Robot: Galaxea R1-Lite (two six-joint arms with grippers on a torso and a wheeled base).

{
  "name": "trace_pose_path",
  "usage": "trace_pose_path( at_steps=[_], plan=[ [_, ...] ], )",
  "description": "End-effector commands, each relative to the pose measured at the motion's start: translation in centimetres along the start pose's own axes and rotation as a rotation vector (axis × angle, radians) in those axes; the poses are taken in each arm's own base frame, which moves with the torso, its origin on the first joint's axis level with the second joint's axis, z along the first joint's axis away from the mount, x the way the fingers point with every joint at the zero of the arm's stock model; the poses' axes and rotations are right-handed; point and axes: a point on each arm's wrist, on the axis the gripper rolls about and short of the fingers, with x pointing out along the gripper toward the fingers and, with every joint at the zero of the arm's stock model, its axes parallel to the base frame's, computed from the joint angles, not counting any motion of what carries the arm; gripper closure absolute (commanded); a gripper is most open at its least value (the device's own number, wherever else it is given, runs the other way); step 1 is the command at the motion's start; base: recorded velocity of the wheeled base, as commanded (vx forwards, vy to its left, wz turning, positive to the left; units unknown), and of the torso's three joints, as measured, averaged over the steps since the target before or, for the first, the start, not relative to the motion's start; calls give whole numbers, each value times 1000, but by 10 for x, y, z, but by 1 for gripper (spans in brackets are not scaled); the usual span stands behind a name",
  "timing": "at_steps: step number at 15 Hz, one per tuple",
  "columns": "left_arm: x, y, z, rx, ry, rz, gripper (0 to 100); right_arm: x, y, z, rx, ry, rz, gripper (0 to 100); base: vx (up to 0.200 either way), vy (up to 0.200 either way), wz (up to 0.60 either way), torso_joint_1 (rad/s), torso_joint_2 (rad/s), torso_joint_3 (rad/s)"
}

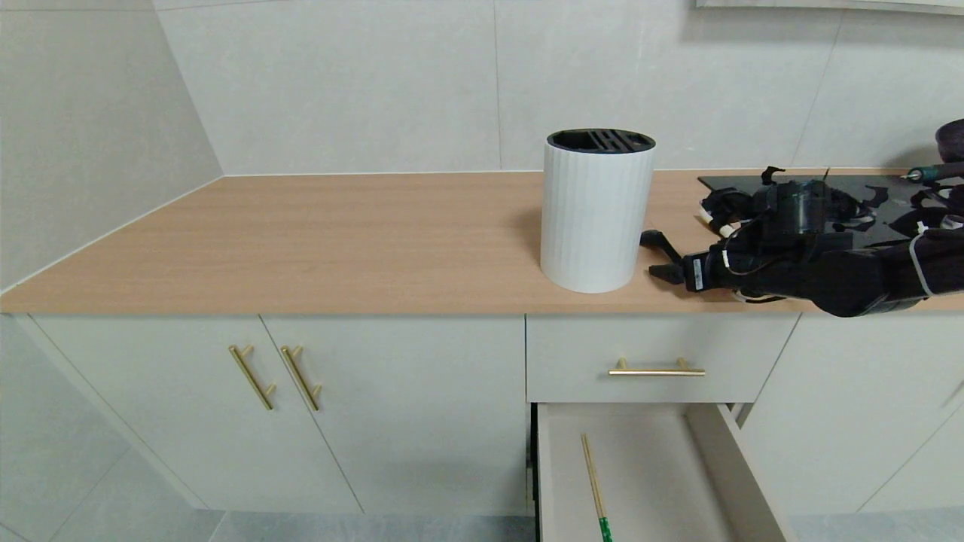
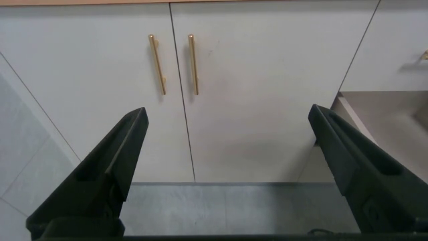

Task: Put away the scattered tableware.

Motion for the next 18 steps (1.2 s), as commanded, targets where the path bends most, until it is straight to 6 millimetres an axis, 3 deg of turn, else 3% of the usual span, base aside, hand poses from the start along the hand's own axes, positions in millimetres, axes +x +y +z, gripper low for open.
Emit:
trace_pose_path(
  at_steps=[1,8,11,13,14,15,16,18],
  plan=[
    [0,0,0,0,1,1,0,3,0,-2,0,5,1,100,0,0,0,0,0,0],
    [0,0,0,0,0,1,0,5,0,-4,1,13,-4,100,0,0,0,0,0,0],
    [0,0,0,0,0,1,0,-9,0,11,51,-26,-14,100,0,0,0,0,0,0],
    [0,0,0,0,0,-1,0,-28,2,22,94,-28,-13,100,0,0,0,0,0,0],
    [0,0,0,0,0,-1,0,-62,6,32,140,-4,-12,100,0,0,0,0,0,0],
    [0,0,0,0,1,1,0,-76,7,34,161,14,-12,100,0,0,0,0,0,0],
    [0,0,0,0,1,-1,0,-108,12,31,176,46,-11,100,0,0,0,0,0,0],
    [0,0,0,0,0,-1,0,-148,19,19,181,78,-9,100,0,0,0,0,0,0]
  ],
)
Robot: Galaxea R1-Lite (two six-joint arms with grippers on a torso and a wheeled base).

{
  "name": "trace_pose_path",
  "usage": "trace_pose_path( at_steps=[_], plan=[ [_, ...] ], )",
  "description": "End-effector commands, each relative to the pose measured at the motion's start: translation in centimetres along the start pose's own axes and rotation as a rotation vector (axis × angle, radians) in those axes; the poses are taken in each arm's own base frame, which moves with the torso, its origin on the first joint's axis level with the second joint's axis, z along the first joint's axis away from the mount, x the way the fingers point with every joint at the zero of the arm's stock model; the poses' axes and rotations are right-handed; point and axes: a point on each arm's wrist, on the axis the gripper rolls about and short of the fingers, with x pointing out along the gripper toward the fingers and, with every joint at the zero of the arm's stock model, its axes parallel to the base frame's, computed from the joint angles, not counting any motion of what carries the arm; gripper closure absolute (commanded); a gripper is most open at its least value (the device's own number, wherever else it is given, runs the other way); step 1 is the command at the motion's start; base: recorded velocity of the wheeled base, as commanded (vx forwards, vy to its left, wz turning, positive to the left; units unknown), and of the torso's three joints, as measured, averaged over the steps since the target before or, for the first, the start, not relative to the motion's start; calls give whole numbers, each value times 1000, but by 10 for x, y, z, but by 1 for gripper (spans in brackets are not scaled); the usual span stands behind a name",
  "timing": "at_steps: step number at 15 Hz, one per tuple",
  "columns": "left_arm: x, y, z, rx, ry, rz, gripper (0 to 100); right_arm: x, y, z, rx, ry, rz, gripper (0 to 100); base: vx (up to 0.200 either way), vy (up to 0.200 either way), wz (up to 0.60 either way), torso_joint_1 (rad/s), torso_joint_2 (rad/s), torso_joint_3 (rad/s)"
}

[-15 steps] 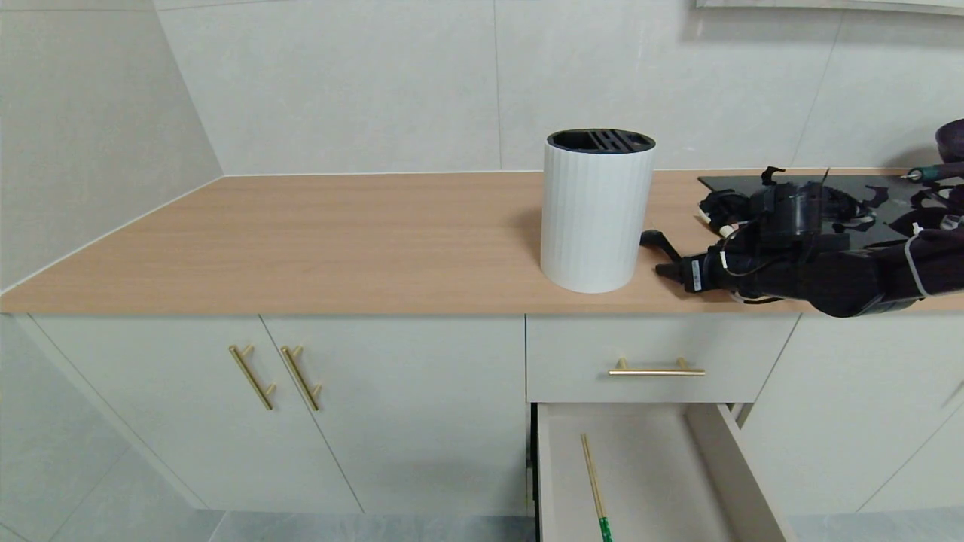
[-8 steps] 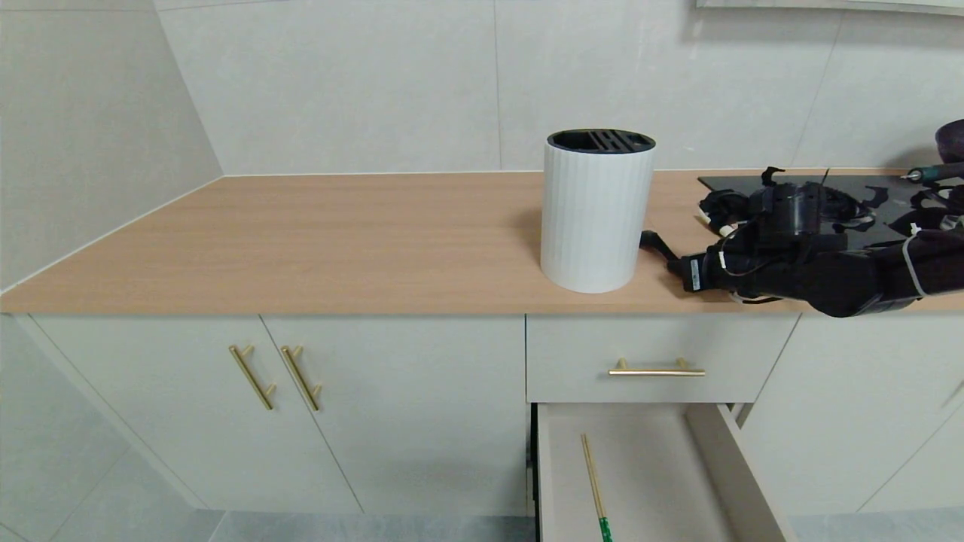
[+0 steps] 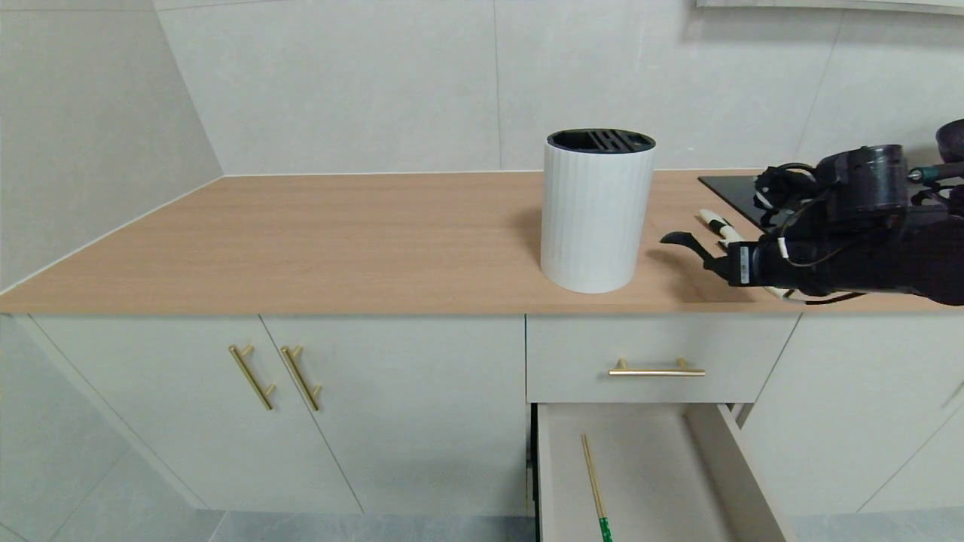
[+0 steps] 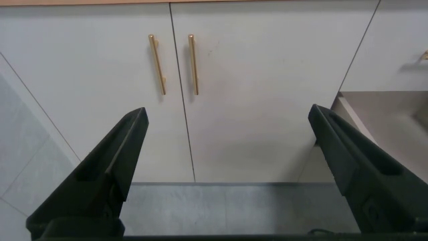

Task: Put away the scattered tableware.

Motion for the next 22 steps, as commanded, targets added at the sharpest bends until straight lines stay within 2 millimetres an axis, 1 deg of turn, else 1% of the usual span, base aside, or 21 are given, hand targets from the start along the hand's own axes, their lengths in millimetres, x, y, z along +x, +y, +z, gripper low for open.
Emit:
trace_pose_path(
  at_steps=[1,2,3,4,5,8,9,11,13,19,22],
  plan=[
    [0,0,0,0,1,-1,0,-76,9,-15,10,-10,9,100,0,0,0,0,0,0],
    [0,0,0,0,1,-1,0,-85,10,-21,11,-12,10,100,0,0,0,0,0,0],
    [0,0,0,0,1,1,0,-94,11,-31,11,3,8,100,0,0,0,0,0,0],
    [0,0,0,0,1,-1,0,-97,11,-35,12,11,7,100,0,0,0,0,0,0],
    [0,0,0,0,1,1,0,-102,13,-49,12,44,12,100,0,0,0,0,0,0],
    [0,0,0,0,1,1,0,-103,13,-73,16,117,15,100,0,0,0,0,0,0],
    [0,0,0,0,1,1,0,-100,17,-80,8,144,32,100,0,0,0,0,0,0],
    [0,0,0,0,1,1,0,-97,18,-90,7,186,37,100,0,0,0,0,0,0],
    [0,0,0,0,-1,-1,0,-91,19,-95,5,218,44,100,0,0,0,0,0,0],
    [0,0,0,0,1,1,0,-86,19,-98,6,229,43,100,0,0,0,-7,15,12],
    [0,0,0,0,1,-1,0,-82,18,-102,8,252,43,100,0,0,0,-137,341,194]
  ],
)
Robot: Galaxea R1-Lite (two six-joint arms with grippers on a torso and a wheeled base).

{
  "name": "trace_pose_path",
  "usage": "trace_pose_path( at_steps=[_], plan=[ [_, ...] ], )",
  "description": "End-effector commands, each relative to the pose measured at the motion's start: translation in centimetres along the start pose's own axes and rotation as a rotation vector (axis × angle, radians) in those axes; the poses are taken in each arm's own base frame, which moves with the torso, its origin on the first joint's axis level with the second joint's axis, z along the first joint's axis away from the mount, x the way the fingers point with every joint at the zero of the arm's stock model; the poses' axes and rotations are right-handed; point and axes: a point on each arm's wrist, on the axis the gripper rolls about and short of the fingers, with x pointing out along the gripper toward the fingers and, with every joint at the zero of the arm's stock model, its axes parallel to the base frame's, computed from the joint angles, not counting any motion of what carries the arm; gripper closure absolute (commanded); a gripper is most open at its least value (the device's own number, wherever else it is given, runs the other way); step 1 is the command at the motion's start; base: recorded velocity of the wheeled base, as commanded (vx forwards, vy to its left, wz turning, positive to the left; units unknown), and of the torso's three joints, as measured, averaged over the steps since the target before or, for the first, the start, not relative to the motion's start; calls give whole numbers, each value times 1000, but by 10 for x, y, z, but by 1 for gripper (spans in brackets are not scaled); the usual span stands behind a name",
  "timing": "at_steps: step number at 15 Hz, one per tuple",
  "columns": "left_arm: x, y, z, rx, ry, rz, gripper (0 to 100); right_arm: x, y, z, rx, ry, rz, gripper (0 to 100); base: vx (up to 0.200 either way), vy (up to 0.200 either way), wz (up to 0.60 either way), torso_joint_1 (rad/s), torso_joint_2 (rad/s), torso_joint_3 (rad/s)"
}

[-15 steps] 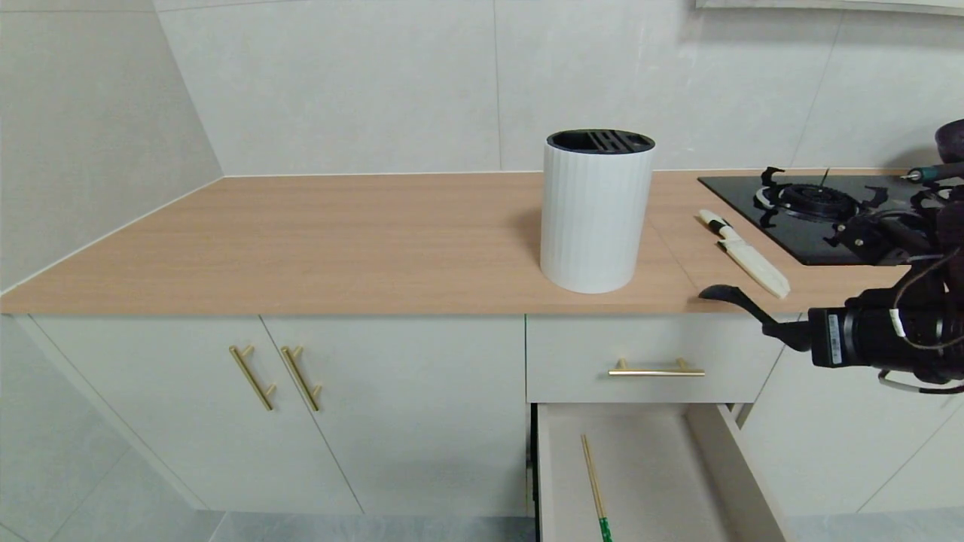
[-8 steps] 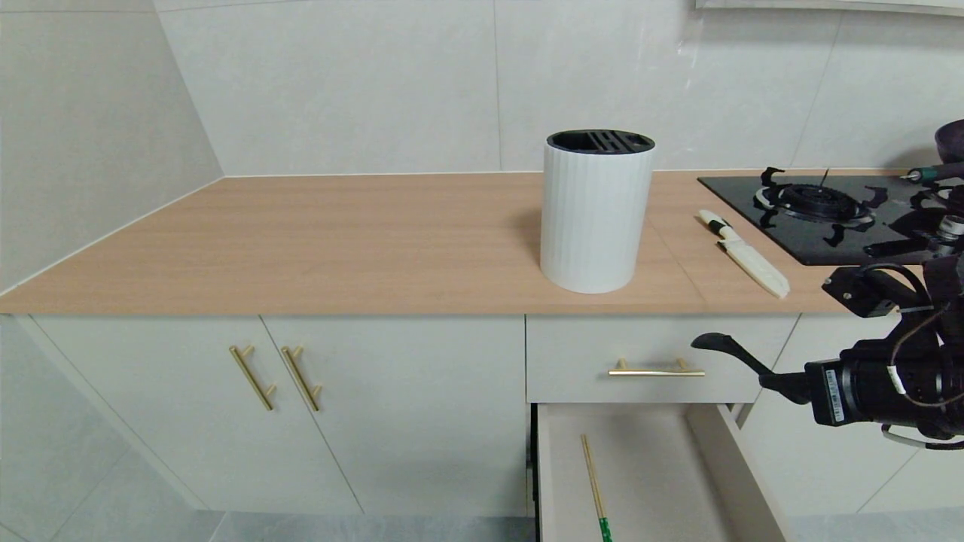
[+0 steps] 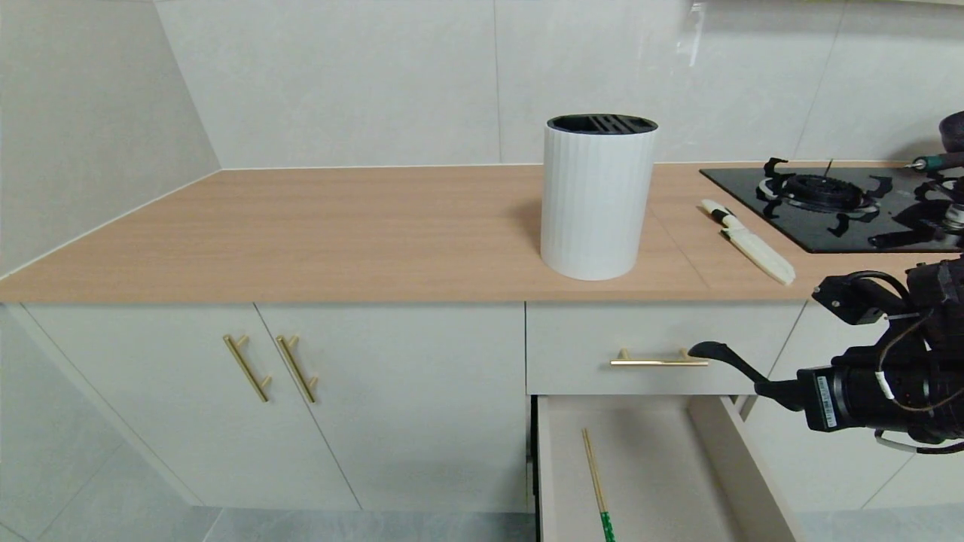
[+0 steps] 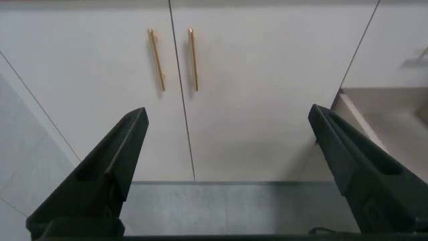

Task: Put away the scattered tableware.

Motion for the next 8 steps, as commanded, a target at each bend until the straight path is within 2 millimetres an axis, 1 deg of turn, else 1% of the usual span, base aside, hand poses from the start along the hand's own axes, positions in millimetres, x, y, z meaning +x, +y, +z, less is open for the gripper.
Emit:
trace_pose_path(
  at_steps=[1,4,8],
  plan=[
    [0,0,0,0,1,1,0,5,0,-3,0,20,2,100,0,0,0,-193,437,246],
    [0,0,0,0,-1,1,0,12,0,-8,-20,29,5,100,0,0,0,-189,461,271],
    [0,0,0,0,1,-1,0,16,-1,-9,-20,39,6,100,0,0,0,-175,452,278]
  ],
)
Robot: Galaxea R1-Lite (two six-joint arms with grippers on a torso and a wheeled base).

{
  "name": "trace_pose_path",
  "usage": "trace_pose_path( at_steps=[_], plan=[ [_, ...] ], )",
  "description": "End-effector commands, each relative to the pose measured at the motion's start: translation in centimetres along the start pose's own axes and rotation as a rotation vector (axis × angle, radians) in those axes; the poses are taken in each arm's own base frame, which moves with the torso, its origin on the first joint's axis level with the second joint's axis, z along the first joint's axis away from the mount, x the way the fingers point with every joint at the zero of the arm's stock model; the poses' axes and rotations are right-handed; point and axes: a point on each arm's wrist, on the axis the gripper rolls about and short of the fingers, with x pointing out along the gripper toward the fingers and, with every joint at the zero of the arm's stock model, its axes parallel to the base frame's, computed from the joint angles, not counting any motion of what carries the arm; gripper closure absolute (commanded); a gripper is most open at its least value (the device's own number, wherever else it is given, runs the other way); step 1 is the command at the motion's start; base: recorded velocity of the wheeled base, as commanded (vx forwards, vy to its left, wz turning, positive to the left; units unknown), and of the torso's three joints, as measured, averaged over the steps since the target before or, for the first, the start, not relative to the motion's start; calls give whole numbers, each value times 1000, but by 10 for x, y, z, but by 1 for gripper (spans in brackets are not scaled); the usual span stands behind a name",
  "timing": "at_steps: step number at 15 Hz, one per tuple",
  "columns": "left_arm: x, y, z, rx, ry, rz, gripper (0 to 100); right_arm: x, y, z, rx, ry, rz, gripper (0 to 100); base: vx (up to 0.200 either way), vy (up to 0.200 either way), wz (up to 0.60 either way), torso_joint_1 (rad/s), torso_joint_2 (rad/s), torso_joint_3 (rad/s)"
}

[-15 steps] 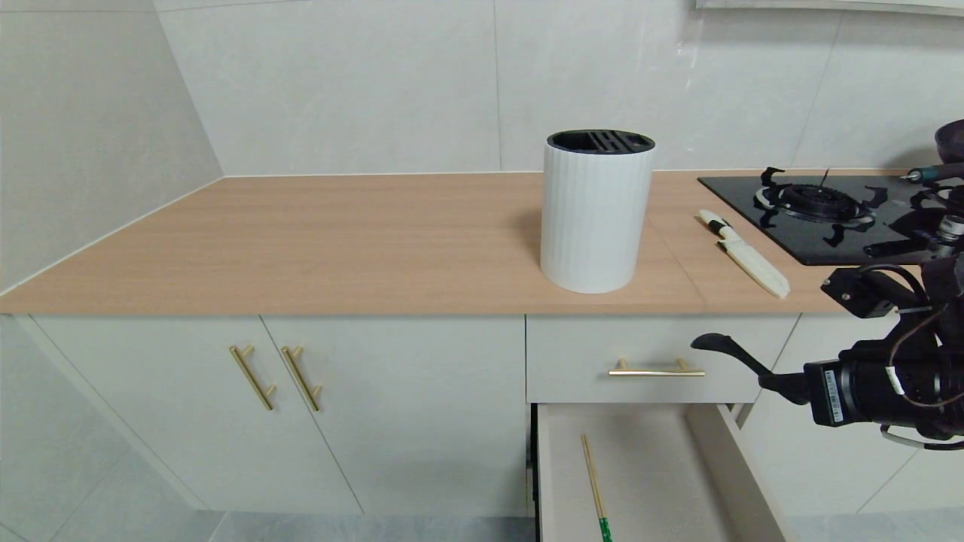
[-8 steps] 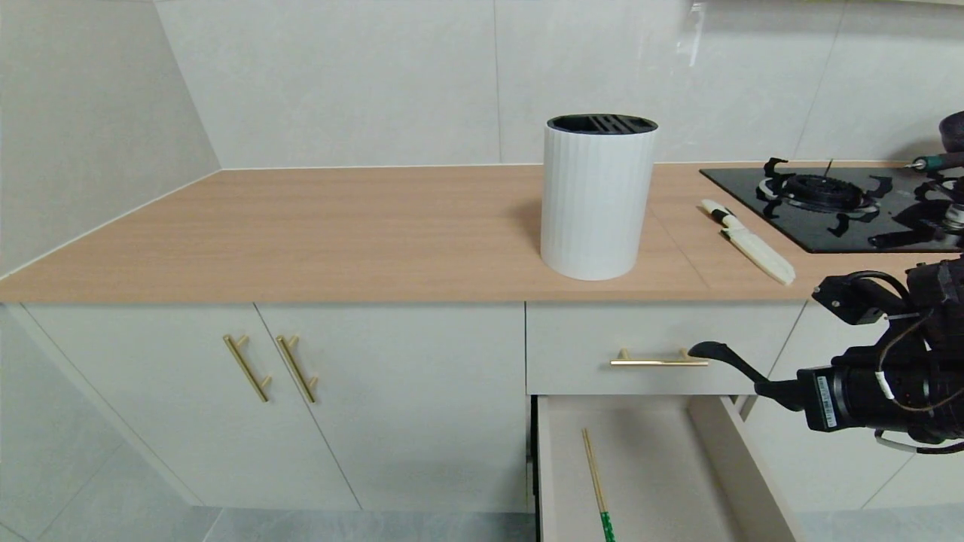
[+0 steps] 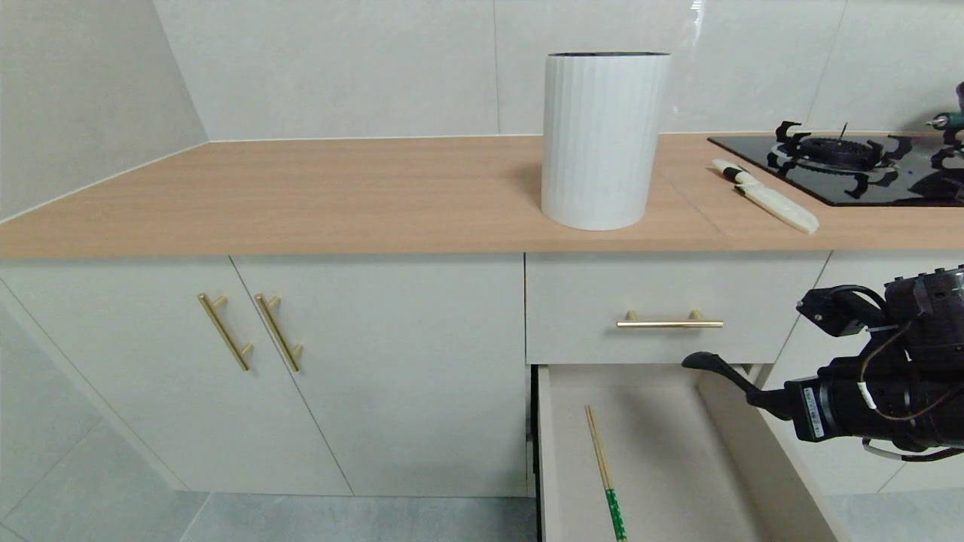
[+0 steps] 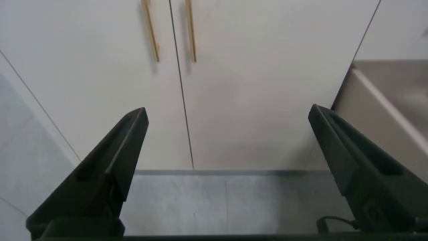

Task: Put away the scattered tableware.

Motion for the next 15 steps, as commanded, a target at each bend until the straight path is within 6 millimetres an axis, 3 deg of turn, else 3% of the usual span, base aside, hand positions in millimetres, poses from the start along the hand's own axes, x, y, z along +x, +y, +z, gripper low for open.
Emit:
trace_pose_path(
  at_steps=[1,5,11,14,15],
  plan=[
    [0,0,0,0,1,-1,0,5,-1,-3,3,21,0,100,0,0,0,-159,466,290],
    [0,0,0,0,-1,-1,0,17,1,-8,-5,45,11,100,0,0,0,-118,359,242],
    [0,0,0,0,-1,1,0,28,0,-11,-3,58,11,100,0,0,0,-12,38,21],
    [0,0,0,0,-1,-1,0,45,-1,-16,-1,97,12,100,0,0,0,0,0,0],
    [0,0,0,0,-1,-1,0,62,-4,-21,5,133,4,100,0,0,0,0,0,0]
  ],
)
